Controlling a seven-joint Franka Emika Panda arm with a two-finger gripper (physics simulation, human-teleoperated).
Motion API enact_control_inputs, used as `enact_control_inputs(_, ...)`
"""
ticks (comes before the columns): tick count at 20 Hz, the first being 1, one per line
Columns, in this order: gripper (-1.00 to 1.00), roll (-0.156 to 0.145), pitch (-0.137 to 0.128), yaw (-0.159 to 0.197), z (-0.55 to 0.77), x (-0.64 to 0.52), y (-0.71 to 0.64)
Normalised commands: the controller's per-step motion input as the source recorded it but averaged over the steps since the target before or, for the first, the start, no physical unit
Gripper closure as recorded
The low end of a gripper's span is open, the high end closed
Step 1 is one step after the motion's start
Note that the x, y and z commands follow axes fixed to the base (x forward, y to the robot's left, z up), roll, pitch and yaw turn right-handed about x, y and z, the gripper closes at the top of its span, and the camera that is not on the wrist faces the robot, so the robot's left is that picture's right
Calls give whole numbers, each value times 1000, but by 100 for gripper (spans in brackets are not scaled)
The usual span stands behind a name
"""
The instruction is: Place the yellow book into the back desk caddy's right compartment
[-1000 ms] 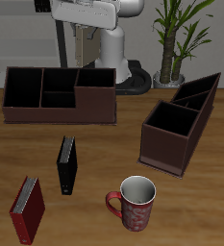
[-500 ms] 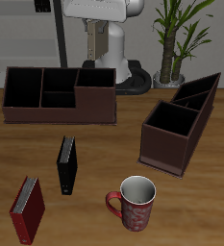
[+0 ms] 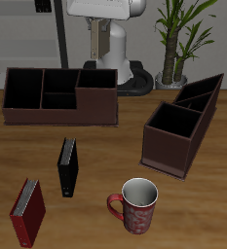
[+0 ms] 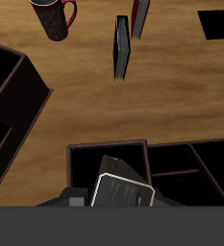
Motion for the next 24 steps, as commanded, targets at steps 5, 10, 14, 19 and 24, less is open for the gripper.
enact_control_inputs(5, 100, -27, 28, 23, -167, 85, -35)
enact_control_inputs(10, 100, 9, 21, -5, -190, 62, 0)
enact_control_inputs(14, 100, 17, 41, -1, -282, 68, 15)
enact_control_inputs(19, 100, -3, 52, -18, -350, 122, -57)
enact_control_inputs(24, 100, 8, 61, -37, -407, 107, -2)
